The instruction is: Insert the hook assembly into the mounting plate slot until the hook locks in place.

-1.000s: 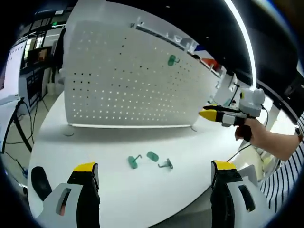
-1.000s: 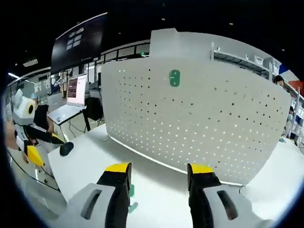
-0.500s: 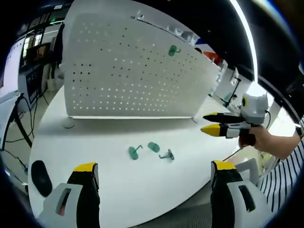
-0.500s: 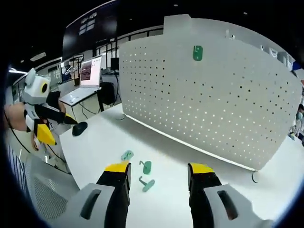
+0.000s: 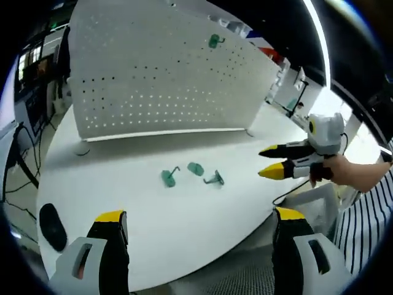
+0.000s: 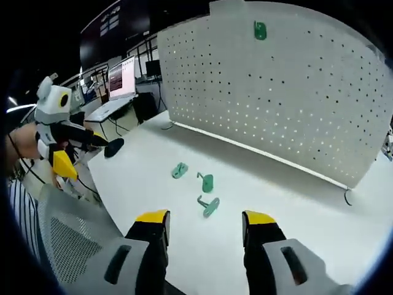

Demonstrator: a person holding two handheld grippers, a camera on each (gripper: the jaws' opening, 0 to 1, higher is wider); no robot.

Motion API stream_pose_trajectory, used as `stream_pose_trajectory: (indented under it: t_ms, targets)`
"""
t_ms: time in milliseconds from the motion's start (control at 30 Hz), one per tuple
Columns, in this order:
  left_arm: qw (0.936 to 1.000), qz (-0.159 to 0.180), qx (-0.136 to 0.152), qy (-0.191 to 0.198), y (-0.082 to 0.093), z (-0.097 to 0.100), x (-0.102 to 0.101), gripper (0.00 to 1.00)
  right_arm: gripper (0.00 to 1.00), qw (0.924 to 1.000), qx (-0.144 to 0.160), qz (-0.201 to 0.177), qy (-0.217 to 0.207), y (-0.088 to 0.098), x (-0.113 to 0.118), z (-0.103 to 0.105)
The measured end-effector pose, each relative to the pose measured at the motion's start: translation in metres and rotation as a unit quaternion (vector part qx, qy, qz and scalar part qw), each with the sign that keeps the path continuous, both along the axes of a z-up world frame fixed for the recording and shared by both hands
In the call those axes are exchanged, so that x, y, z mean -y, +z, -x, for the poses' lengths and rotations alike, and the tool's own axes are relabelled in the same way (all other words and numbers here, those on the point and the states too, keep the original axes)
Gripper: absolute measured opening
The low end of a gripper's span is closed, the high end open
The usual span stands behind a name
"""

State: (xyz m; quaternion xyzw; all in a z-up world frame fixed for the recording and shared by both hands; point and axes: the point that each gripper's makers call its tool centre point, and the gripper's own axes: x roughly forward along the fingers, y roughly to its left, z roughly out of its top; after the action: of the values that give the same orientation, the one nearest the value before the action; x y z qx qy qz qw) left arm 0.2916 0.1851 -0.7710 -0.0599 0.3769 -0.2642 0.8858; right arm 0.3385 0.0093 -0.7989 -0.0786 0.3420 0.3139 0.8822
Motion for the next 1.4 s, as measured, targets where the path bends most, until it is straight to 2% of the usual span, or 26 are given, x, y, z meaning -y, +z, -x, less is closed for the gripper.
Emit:
stream_pose_trajectory:
  t_ms: [133,200,333,633,800,967,1167,1267,1400]
  targets:
    - [1.0000,0.004,-0.009,0.000,-0.003,0.002,0.002,1.00,0.41,0.9997,-0.024,0.000,0.001,-0.015,-0.008,0.003]
    - [0.9999,-0.006,-0.011,-0.004,-0.006,0.003,0.002,1.00,0.40,0.9987,-0.051,0.000,0.007,-0.026,-0.012,0.008]
    - [0.9994,-0.026,-0.020,-0.008,-0.012,0.004,-0.003,1.00,0.40,0.9981,-0.061,0.005,0.011,-0.037,-0.016,0.005]
    - [0.9983,-0.040,-0.041,-0.012,-0.021,0.004,-0.006,1.00,0.36,0.9962,-0.086,0.009,0.009,-0.056,-0.021,-0.004]
    - [0.9981,-0.039,-0.047,-0.006,-0.024,0.003,-0.008,1.00,0.31,0.9959,-0.088,0.015,0.012,-0.064,-0.029,-0.014]
    - [0.9979,-0.040,-0.052,0.001,-0.026,0.001,-0.010,1.00,0.28,0.9966,-0.079,0.023,-0.005,-0.072,-0.035,-0.031]
    - [0.9984,-0.031,-0.047,0.007,-0.022,-0.003,-0.009,1.00,0.24,0.9954,-0.089,0.035,-0.010,-0.084,-0.040,-0.037]
    - [0.9988,-0.020,-0.043,0.015,-0.020,-0.005,-0.008,1.00,0.22,0.9958,-0.070,0.057,-0.012,-0.085,-0.036,-0.042]
    - [0.9986,-0.020,-0.046,0.018,-0.021,-0.004,-0.009,1.00,0.21,0.9951,-0.080,0.055,-0.017,-0.089,-0.037,-0.043]
